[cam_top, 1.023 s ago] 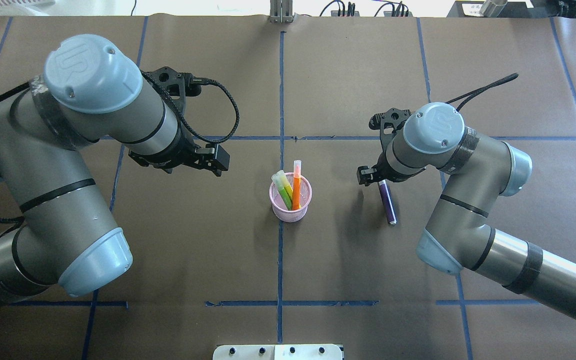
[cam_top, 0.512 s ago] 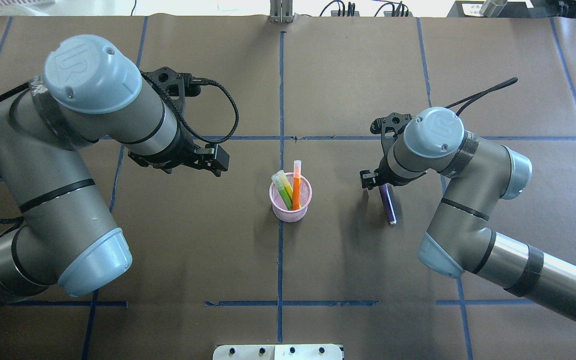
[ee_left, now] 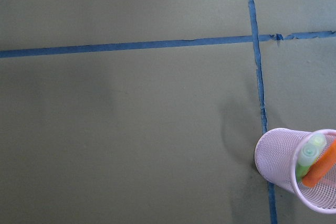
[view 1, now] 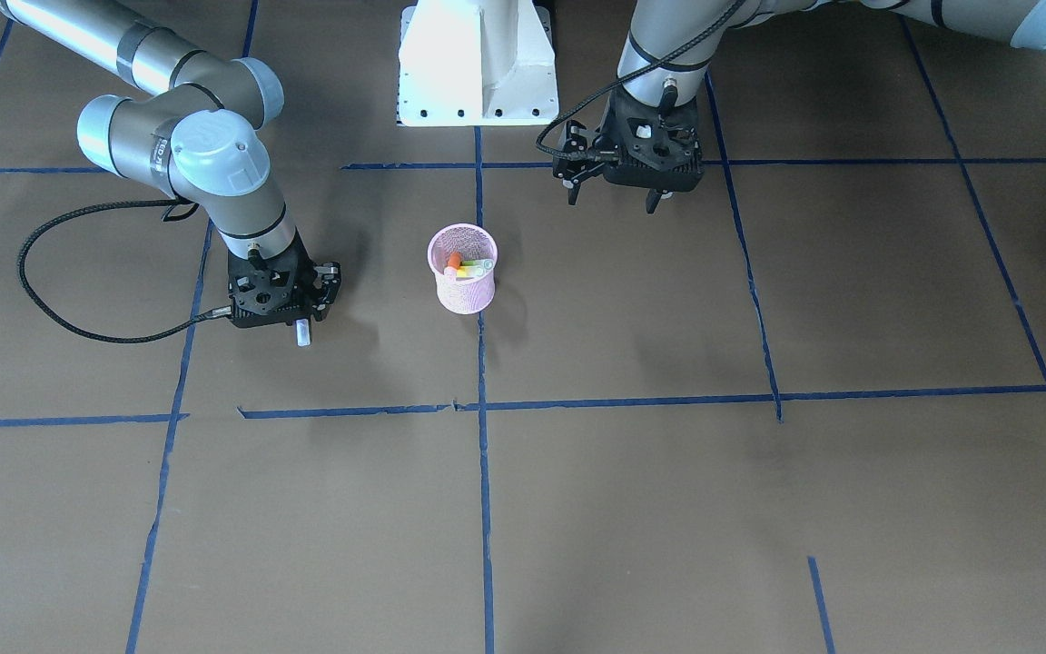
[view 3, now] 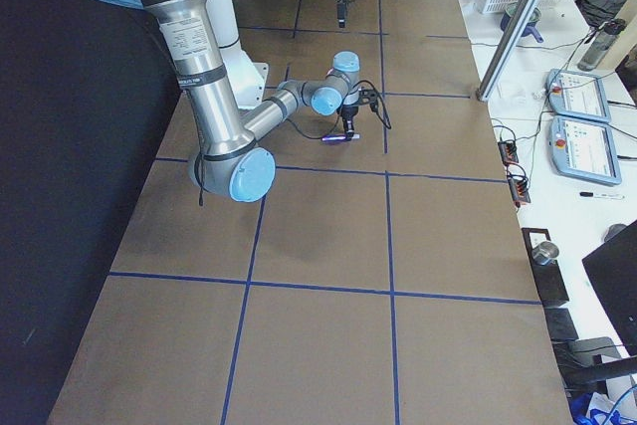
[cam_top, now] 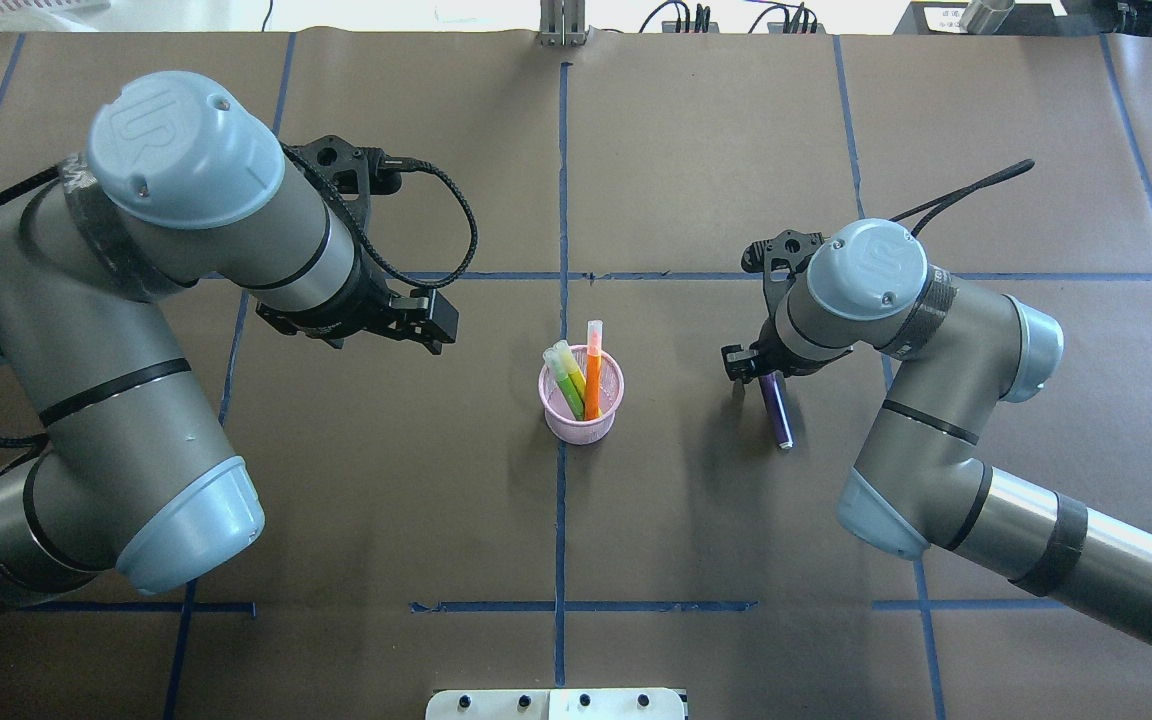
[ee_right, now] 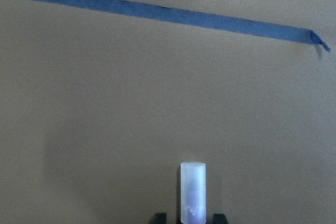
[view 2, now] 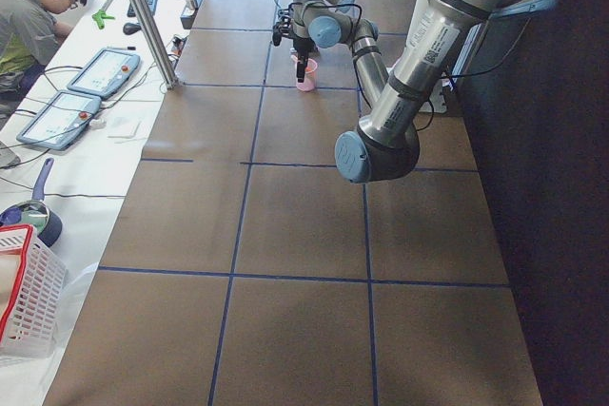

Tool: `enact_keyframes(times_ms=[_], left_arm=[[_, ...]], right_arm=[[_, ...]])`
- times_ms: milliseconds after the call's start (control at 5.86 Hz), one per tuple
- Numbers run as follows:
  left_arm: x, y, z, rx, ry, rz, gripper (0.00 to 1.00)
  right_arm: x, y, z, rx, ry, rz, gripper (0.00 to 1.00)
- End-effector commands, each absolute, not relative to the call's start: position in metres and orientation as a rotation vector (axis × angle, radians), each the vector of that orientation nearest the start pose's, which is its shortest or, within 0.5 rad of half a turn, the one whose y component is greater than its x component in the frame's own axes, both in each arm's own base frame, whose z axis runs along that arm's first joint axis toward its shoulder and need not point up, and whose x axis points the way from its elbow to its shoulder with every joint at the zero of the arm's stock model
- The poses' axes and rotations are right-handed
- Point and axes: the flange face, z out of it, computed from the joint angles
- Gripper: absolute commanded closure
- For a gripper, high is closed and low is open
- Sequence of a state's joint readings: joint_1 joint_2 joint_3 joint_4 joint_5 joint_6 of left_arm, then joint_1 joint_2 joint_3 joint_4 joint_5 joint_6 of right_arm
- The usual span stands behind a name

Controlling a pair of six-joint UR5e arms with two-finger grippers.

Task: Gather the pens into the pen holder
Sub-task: 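Lower the right gripper onto the purple marker and grasp it, then lift the purple marker with the right gripper and carry it over the cup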

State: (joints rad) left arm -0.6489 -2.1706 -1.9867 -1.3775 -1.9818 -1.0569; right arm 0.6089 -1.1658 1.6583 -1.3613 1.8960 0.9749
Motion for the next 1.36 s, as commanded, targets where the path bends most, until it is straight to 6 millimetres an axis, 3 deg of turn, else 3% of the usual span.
enact_keyframes(times_ms=[0, 171, 341, 512, 682, 853, 1023, 1194], left_arm=[[0.407, -0.426, 0.169, 0.121, 0.889, 0.043, 0.00], [0.407, -0.426, 0.169, 0.121, 0.889, 0.043, 0.00], [0.407, -0.426, 0.170, 0.120, 0.888, 0.043, 0.00], [0.407, -0.426, 0.169, 0.121, 0.889, 0.043, 0.00], [0.407, -0.426, 0.169, 0.120, 0.888, 0.043, 0.00], [0.408, -0.427, 0.171, 0.117, 0.884, 0.042, 0.00], [0.410, -0.428, 0.173, 0.115, 0.880, 0.042, 0.00], [0.410, -0.428, 0.174, 0.115, 0.879, 0.043, 0.00]], right_arm=[[-0.474, -0.453, 0.383, 0.129, -0.739, -0.102, 0.88], [-0.475, -0.452, 0.383, 0.128, -0.739, -0.102, 0.97], [-0.473, -0.452, 0.374, 0.137, -0.753, -0.104, 1.00], [-0.458, -0.456, 0.354, 0.167, -0.786, -0.093, 1.00], [-0.438, -0.457, 0.324, 0.218, -0.833, -0.081, 1.00], [-0.414, -0.454, 0.279, 0.269, -0.905, 0.003, 1.00], [-0.401, -0.455, 0.241, 0.322, -0.951, 0.228, 1.00], [-0.412, -0.438, 0.214, 0.434, -0.962, 0.323, 1.00]])
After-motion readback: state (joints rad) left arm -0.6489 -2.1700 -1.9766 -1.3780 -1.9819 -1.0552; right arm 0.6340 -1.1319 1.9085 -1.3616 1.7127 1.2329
